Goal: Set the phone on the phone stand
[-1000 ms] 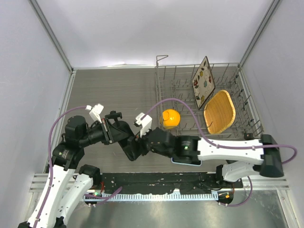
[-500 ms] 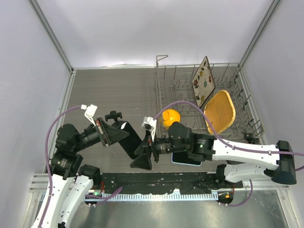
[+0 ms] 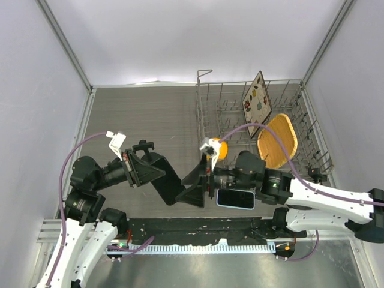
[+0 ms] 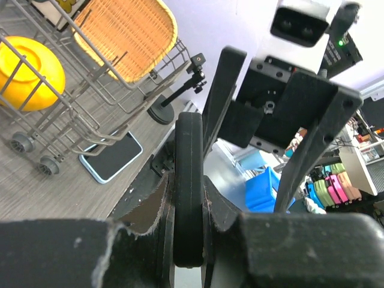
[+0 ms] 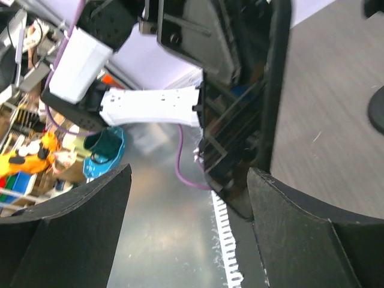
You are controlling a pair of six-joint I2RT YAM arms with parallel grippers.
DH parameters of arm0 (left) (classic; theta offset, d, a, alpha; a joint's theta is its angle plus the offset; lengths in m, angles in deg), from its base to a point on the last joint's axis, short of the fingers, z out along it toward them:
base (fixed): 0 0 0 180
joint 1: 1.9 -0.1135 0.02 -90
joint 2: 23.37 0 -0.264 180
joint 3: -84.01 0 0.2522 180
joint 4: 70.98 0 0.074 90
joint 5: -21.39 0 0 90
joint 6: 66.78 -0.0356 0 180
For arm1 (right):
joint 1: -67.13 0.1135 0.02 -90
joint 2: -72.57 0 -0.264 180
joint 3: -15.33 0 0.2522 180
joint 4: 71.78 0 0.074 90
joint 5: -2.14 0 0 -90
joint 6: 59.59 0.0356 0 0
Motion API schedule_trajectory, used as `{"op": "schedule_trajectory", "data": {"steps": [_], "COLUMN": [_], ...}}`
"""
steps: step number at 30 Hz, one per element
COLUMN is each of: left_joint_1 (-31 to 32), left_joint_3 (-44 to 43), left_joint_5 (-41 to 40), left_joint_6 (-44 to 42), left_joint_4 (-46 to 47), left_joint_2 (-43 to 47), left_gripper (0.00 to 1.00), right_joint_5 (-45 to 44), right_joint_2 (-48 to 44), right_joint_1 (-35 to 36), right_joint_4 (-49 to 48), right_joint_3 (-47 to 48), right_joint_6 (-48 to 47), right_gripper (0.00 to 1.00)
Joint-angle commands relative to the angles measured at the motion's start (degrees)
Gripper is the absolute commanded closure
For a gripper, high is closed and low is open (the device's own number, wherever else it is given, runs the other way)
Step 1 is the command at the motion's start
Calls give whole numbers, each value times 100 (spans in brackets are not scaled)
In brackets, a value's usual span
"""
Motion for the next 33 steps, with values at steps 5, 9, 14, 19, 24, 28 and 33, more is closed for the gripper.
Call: {"op": "schedule_trajectory", "data": {"steps": [5,9,14,19,24,28,33], "left_joint_1": [91,91,91,83,91,83,91], "left_joint_3": [-479,-532,-594,-515,-444,-444,-831], "left_joint_5": [720,685,764,755,597,615,605], "left_joint_6": [406,485,564,634,582,442,-112], "left_joint_4": [712,790,940,1055,880,634,-210], "left_joint_2": [122,157,-63,-107,-45,-80,-203], "left_gripper": [100,100,100,100,99,65,47], "right_joint_5": [-271,72,1055,1127,1110,1373,1488], "right_joint_2": [109,400,787,981,928,989,1025], "right_joint_1": [-302,-302,-302,-302,-311,-302,-302], "right_joint_4": [293,-67,-1206,-1816,-2037,-2238,-2098], "right_joint_3": [87,140,105,-62,-238,-334,-203], "right_joint_6": [-86,54,458,758,758,775,696], "right_gripper": [16,20,33,65,99,99,99]}}
